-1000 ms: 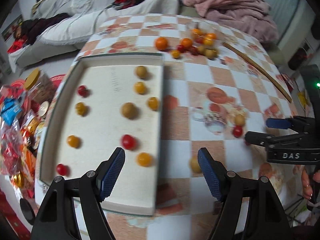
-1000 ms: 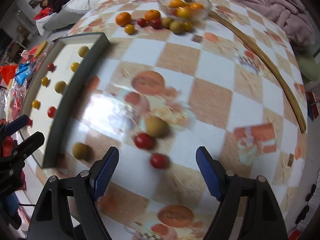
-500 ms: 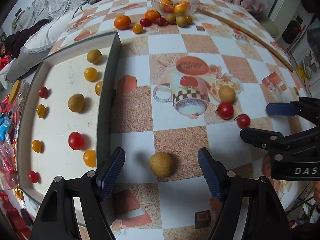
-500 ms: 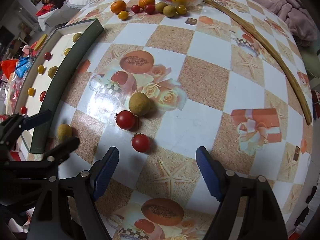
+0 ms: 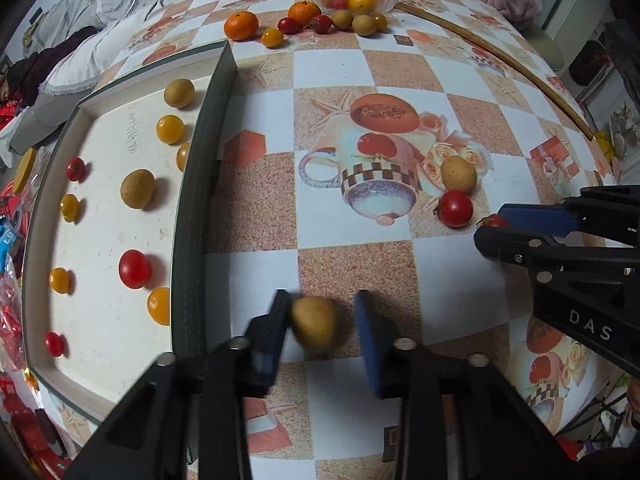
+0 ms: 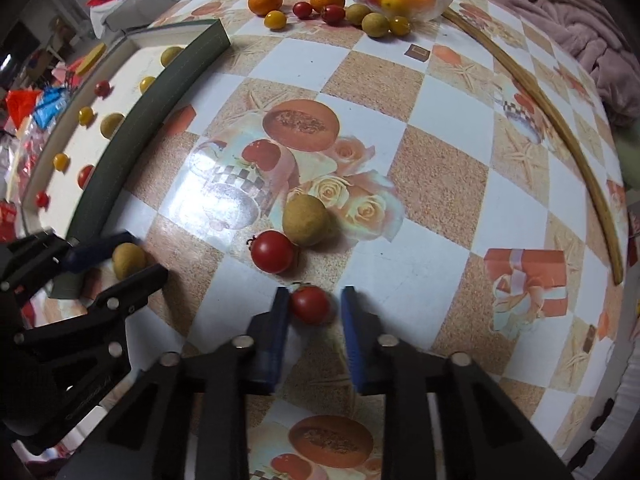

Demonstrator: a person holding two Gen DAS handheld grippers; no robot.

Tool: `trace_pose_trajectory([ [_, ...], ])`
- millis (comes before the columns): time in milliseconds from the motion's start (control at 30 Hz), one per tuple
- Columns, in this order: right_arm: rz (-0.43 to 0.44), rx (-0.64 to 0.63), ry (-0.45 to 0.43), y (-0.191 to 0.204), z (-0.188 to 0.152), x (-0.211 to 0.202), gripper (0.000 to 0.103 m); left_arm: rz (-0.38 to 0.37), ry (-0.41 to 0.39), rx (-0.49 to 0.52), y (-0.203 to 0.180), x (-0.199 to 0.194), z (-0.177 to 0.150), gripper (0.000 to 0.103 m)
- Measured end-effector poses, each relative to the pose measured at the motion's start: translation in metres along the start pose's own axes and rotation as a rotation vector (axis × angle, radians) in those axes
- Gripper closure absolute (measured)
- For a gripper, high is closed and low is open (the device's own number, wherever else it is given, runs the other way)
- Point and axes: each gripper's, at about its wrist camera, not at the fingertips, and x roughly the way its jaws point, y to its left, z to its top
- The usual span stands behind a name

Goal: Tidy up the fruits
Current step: 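Grasp a brownish-green fruit with the left tool while the right tool grasps a red tomato, then carry both fruits into the white tray and open both tools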

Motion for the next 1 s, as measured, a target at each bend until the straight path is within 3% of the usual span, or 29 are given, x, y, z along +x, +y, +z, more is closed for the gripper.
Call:
trace_pose_trajectory([
  [133, 0.055, 0.062, 0.007, -0.009, 0.003, -0.001, 0.081, -0.087, -0.006, -0.038, 0.007, -0.005, 0.000, 0.077],
  [300, 0.075, 0.106, 0.007, -0.018, 0.001, -0.005, 0.081, -0.134, -0.020, -0.087, 0.017, -0.013, 0.003, 0.077],
  [1000, 0.092, 0.082, -0.031, 0.013, 0.025, -0.019, 0.081, -0.130, -0.080, -0.155, 0.053, -0.044, 0.004, 0.077],
])
